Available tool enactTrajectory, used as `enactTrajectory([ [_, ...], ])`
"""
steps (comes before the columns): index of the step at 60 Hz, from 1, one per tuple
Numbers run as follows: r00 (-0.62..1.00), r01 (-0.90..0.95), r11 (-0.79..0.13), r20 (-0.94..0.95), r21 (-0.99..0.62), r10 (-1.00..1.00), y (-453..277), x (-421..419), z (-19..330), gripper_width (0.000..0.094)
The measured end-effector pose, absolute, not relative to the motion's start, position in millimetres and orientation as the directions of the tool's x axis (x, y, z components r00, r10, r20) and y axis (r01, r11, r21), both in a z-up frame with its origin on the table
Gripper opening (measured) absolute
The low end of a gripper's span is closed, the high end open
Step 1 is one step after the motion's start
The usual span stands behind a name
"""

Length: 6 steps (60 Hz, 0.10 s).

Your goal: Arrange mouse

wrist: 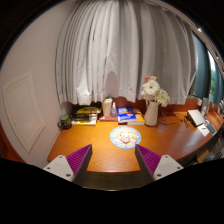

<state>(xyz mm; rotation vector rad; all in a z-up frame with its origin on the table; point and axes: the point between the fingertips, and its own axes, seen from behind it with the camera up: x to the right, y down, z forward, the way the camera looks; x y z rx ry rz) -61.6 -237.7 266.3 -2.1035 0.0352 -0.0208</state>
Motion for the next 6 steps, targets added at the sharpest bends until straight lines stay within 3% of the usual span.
enactTrajectory([
  [6, 0.999, -0.009, -0.505, 0.010, -0.863, -0.035, -241.5, -64.2, 266.8, 0.0862],
])
